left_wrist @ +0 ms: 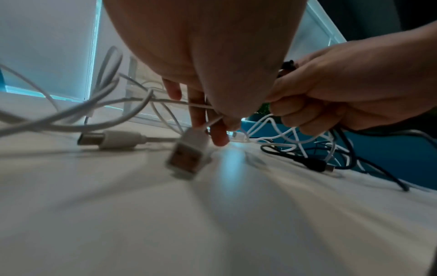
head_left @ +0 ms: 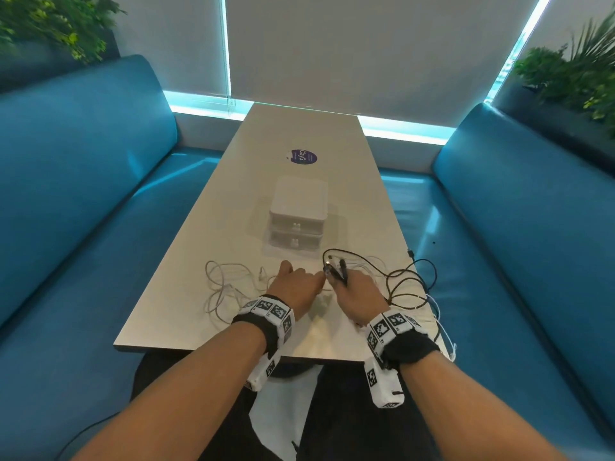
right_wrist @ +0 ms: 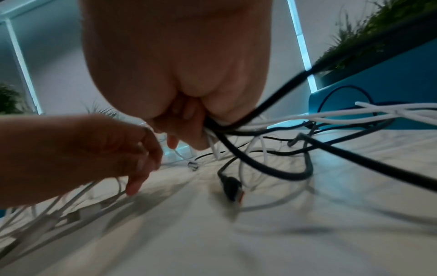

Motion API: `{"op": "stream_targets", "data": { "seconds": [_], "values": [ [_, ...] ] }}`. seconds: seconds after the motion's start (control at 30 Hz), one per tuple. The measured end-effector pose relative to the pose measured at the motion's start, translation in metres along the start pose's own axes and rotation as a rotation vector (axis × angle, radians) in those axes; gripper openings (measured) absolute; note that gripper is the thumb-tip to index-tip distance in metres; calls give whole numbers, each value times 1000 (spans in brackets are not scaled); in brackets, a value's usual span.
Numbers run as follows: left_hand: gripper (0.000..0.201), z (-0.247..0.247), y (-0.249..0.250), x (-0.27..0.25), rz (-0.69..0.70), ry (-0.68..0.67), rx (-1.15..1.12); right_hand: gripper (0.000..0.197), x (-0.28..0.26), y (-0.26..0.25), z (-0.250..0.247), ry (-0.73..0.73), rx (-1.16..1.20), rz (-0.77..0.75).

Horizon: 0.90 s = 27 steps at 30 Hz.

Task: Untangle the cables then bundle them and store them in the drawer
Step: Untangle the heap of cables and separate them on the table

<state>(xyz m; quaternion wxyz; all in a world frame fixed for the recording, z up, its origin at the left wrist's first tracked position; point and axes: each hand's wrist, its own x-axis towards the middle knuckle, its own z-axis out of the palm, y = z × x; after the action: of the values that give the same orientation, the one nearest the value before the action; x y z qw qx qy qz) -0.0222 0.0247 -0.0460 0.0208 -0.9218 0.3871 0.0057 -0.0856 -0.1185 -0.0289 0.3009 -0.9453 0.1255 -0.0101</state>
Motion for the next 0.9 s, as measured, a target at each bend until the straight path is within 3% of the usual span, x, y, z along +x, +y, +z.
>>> {"op": "stream_targets", "data": {
  "seconds": [0.13, 0.3, 0.47, 0.57, 0.67, 0.73, 0.9],
  "values": [
    [12, -3, 1, -2, -15, 60, -151, 22, 0, 2, 1, -86, 2, 43],
    [14, 4, -8, -1, -102, -21, -360, 25, -2, 11, 2, -153, -123, 110],
    [36, 2, -7, 4, -116, -83, -386, 19, -1, 12, 0, -200, -155, 57],
    [49, 3, -9, 3, -74, -79, -351, 22, 1, 20, -6, -132, -276, 104],
    [36, 6, -22, 3, -75, -39, -300, 24, 0, 34, -20, -2, -371, 286],
    [28, 6, -31, 3, -100, -36, -334, 24, 1, 39, -27, 33, -376, 331],
    [27, 7, -35, 1, -114, 8, -498, 26, 4, 29, -19, 76, -255, 161]
  ]
}}
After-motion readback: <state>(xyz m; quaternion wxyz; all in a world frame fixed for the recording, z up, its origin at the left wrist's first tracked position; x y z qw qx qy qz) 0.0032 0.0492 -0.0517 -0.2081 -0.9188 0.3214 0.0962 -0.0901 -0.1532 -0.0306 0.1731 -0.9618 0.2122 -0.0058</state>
